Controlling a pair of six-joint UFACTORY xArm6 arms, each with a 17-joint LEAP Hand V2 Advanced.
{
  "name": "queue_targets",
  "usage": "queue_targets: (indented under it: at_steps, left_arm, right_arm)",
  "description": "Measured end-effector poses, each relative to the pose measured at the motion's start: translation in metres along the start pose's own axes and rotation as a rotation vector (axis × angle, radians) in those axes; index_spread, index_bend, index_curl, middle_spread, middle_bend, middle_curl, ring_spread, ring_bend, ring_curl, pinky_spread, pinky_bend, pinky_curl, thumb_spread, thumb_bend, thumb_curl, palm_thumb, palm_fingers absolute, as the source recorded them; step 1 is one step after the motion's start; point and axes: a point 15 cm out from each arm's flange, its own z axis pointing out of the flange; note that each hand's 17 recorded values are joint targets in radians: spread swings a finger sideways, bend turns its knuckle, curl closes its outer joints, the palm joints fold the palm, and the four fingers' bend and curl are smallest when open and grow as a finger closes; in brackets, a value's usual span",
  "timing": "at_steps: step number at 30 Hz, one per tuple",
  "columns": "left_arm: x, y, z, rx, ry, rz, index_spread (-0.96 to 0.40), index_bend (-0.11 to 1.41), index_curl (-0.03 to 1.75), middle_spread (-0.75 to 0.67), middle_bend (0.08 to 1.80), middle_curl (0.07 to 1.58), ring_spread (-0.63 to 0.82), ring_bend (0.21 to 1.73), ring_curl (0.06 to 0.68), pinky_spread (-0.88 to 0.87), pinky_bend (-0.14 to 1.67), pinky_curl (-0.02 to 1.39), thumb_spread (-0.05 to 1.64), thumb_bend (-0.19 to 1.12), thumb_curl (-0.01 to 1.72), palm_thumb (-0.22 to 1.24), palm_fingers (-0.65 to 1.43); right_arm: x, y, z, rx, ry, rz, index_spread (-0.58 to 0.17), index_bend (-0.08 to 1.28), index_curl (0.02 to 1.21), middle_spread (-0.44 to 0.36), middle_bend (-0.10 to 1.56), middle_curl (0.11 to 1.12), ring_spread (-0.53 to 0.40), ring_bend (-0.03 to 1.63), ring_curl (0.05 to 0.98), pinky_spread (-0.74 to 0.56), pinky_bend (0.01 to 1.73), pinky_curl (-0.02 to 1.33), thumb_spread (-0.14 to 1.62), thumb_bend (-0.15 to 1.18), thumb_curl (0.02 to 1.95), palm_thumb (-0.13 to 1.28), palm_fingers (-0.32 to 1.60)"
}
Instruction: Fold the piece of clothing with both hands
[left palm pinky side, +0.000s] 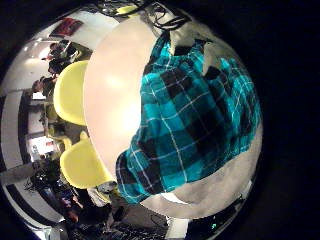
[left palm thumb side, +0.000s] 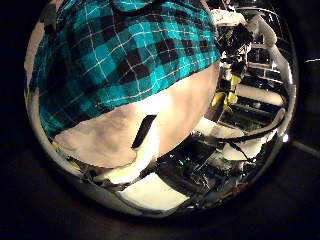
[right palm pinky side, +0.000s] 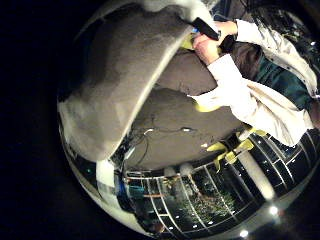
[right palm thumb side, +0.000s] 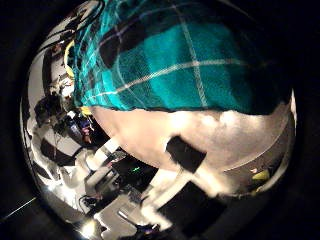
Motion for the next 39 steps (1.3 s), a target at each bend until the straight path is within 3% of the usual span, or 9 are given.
queue_targets:
  at_steps: [1, 2, 4, 7, 10, 16, 31, 39]
  left_arm:
    - [0.0, 0.0, 0.0, 0.0, 0.001, -0.001, -0.02, 0.17, 0.4, 0.16, 0.18, 0.37, 0.14, 0.76, 0.266, 0.23, 0.42, 0.41, 1.07, -0.02, 0.29, 0.31, 0.12]
    - [0.0, 0.001, -0.001, 0.001, 0.002, -0.003, -0.02, 0.17, 0.39, 0.16, 0.19, 0.37, 0.14, 0.75, 0.265, 0.23, 0.42, 0.41, 1.07, -0.02, 0.29, 0.31, 0.12]
    - [0.0, 0.003, -0.003, 0.001, 0.002, -0.002, -0.02, 0.17, 0.39, 0.16, 0.19, 0.37, 0.14, 0.75, 0.264, 0.23, 0.42, 0.4, 1.08, -0.02, 0.29, 0.31, 0.12]
    - [-0.001, 0.004, -0.005, 0.004, 0.002, -0.003, -0.02, 0.17, 0.38, 0.15, 0.19, 0.37, 0.14, 0.75, 0.262, 0.23, 0.42, 0.4, 1.08, -0.02, 0.29, 0.32, 0.13]
    - [-0.001, 0.005, -0.006, 0.007, 0.002, -0.002, -0.02, 0.17, 0.38, 0.14, 0.19, 0.36, 0.13, 0.75, 0.259, 0.23, 0.41, 0.39, 1.08, -0.02, 0.29, 0.32, 0.14]
    - [-0.002, 0.013, -0.002, -0.008, 0.005, -0.006, -0.03, 0.18, 0.37, 0.13, 0.19, 0.36, 0.13, 0.74, 0.253, 0.22, 0.4, 0.38, 1.08, -0.02, 0.29, 0.32, 0.16]
    - [0.003, 0.04, 0.017, -0.067, 0.028, -0.008, -0.06, 0.18, 0.39, 0.07, 0.21, 0.38, 0.1, 0.69, 0.231, 0.2, 0.33, 0.36, 1.12, -0.02, 0.29, 0.35, 0.25]
    - [-0.015, 0.062, 0.041, -0.12, 0.091, -0.04, -0.08, 0.18, 0.39, 0.03, 0.22, 0.4, 0.05, 0.68, 0.226, 0.16, 0.32, 0.35, 1.14, -0.02, 0.29, 0.35, 0.31]
  right_arm:
    - [0.002, 0.001, 0.0, 0.002, 0.0, -0.001, -0.321, 0.16, 0.3, -0.115, 0.46, 0.41, -0.135, 0.83, 0.319, -0.01, 0.67, 0.28, 1.04, 0.0, 0.39, 0.65, 0.69]
    - [0.003, 0.001, -0.001, 0.005, 0.001, -0.002, -0.364, 0.21, 0.31, -0.18, 0.58, 0.45, -0.185, 0.92, 0.335, -0.15, 0.74, 0.28, 1.03, 0.01, 0.41, 0.71, 1.04]
    - [0.005, 0.002, -0.001, 0.002, 0.013, -0.001, -0.386, 0.27, 0.36, -0.207, 0.64, 0.5, -0.212, 0.97, 0.381, -0.22, 0.8, 0.32, 1.03, 0.01, 0.42, 0.75, 1.14]
    - [0.014, 0.008, -0.006, 0.003, 0.035, 0.014, -0.42, 0.49, 0.48, -0.227, 0.8, 0.59, -0.231, 1.07, 0.464, -0.26, 0.95, 0.41, 1.03, 0.03, 0.45, 0.84, 1.27]
    - [0.022, 0.017, -0.011, 0.024, 0.043, 0.026, -0.432, 0.7, 0.61, -0.238, 0.95, 0.69, -0.249, 1.18, 0.528, -0.26, 1.1, 0.5, 1.05, 0.05, 0.48, 0.94, 1.2]
    - [0.051, 0.049, -0.028, 0.068, 0.063, 0.083, -0.41, 0.91, 0.77, -0.242, 1.12, 0.81, -0.255, 1.31, 0.622, -0.24, 1.24, 0.62, 1.12, 0.07, 0.54, 1.02, 1.05]
    - [0.106, 0.108, -0.073, 0.192, 0.086, 0.209, -0.379, 1.05, 0.94, -0.237, 1.26, 0.95, -0.25, 1.45, 0.749, -0.21, 1.34, 0.85, 1.21, 0.02, 0.62, 1.02, 0.85]
    - [0.064, 0.107, -0.142, 0.356, 0.11, 0.171, -0.372, 1.09, 0.98, -0.234, 1.29, 0.98, -0.248, 1.48, 0.784, -0.21, 1.35, 0.93, 1.24, 0.0, 0.64, 1.02, 0.8]
